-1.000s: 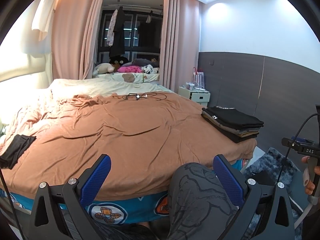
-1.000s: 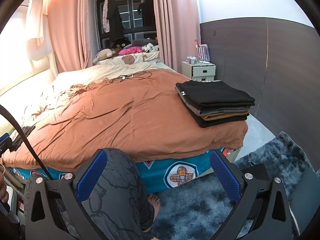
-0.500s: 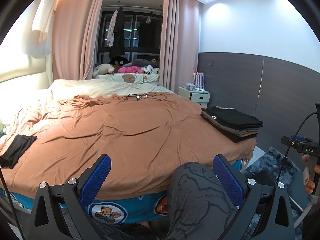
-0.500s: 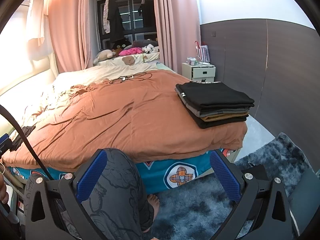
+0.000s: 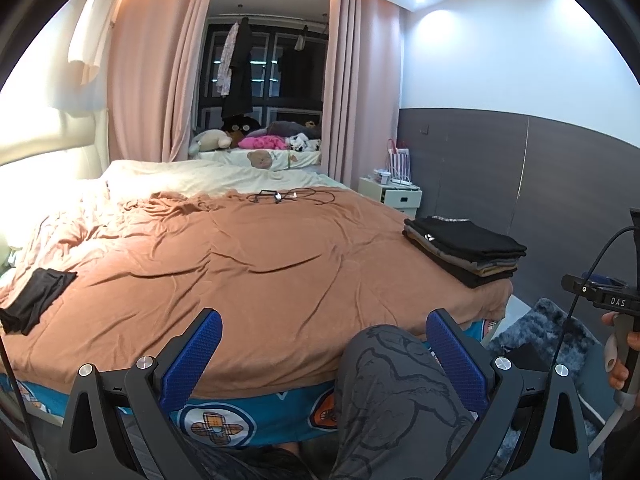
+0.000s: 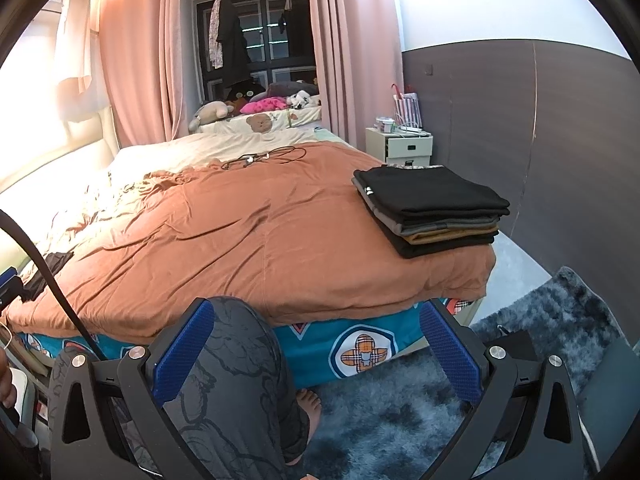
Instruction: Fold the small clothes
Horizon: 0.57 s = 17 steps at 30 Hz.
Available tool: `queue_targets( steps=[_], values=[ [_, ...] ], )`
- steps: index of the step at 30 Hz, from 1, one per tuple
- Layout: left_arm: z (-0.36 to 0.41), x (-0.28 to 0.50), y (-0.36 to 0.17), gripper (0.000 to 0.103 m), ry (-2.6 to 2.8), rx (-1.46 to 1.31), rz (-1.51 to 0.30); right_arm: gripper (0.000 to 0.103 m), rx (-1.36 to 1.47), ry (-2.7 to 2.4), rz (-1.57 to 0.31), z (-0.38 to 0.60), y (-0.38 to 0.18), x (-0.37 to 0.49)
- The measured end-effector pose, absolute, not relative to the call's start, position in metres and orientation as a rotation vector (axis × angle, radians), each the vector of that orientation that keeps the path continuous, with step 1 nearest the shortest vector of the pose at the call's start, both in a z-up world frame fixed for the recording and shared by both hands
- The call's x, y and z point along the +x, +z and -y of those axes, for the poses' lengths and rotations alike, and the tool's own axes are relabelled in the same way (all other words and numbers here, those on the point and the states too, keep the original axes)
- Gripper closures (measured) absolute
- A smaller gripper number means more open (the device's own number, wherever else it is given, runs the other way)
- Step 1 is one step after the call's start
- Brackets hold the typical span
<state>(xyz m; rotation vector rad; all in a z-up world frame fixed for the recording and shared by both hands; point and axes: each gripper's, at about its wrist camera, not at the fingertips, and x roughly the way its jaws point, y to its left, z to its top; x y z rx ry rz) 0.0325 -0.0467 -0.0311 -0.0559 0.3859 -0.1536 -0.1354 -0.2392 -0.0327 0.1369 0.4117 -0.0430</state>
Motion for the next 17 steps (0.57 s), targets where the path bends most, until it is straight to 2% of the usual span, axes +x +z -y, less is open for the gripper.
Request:
queue_targets(
  steps=[17],
  values=[
    [0.0439, 0.0232, -0.0313, 0.000, -0.151, -0.068, -0.371, 0.000, 0.126, -0.045, -0.424, 0.2357, -0.0328, -0.1331]
  ],
)
